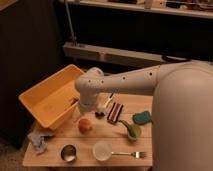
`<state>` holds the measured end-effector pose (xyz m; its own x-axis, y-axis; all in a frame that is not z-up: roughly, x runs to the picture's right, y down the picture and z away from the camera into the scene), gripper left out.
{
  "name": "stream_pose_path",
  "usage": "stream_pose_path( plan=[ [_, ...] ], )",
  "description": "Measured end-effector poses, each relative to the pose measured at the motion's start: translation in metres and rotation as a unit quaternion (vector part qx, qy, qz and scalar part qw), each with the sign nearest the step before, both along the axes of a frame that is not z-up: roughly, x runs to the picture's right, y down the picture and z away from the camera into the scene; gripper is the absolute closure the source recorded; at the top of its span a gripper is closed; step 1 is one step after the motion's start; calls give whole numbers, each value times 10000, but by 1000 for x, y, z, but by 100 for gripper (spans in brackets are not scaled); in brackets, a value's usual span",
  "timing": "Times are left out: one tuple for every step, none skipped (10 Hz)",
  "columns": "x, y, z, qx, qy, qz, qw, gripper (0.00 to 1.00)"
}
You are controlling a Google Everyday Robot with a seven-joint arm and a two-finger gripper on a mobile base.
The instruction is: Place apple in table surface
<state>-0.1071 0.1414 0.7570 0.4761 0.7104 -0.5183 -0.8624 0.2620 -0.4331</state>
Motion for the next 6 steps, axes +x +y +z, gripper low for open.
stream_pose_path(
  plan=[
    [-4,7,2,44,27,-43,10000,20],
    [-7,17,7,78,89,-147,9998,20],
    [-13,26,12,110,132,-305,9994,20],
    [-23,32,14,153,150,-467,9987,20],
    [-25,35,17,188,218,-591,9978,20],
    [-26,35,22,244,274,-692,9969,20]
  ],
)
